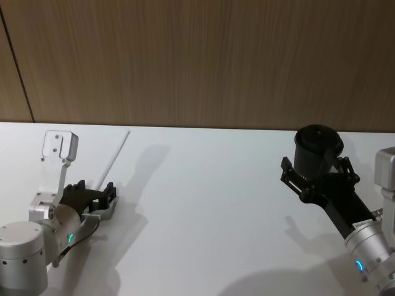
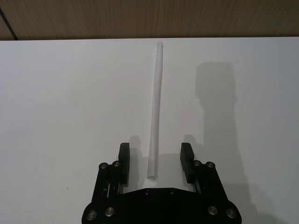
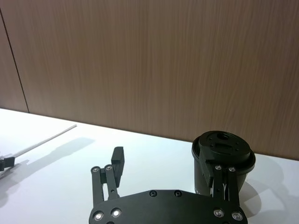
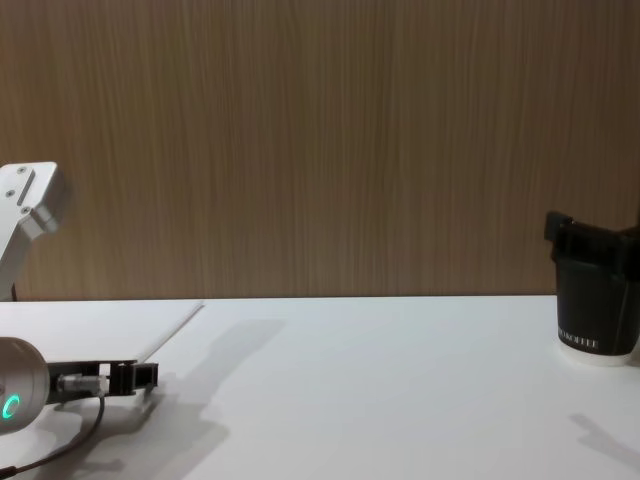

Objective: Pick up the straw with one hand, pass it to the other hand, and insert it into the cup.

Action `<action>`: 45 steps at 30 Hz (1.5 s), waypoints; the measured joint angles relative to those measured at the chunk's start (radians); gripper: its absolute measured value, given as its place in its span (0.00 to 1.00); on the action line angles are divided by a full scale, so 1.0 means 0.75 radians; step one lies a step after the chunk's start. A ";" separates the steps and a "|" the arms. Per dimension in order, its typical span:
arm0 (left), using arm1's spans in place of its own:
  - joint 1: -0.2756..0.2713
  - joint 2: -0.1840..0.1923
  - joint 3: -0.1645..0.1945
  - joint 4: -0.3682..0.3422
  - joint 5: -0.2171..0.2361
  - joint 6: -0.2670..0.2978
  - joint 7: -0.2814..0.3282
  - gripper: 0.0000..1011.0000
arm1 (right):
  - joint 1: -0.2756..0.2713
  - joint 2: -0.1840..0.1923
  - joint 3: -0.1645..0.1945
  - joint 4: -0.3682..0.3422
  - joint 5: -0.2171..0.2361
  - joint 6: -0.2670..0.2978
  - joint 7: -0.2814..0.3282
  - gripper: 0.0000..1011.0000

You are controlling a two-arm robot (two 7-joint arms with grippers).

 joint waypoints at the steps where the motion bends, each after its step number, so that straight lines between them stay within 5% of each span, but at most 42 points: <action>1: 0.000 0.000 0.000 0.000 0.000 0.000 0.000 0.67 | 0.000 0.000 0.000 0.000 0.000 0.000 0.000 0.99; 45: 0.000 -0.003 -0.001 0.001 0.000 0.004 -0.001 0.37 | 0.000 0.000 0.000 0.000 0.000 0.000 0.000 0.99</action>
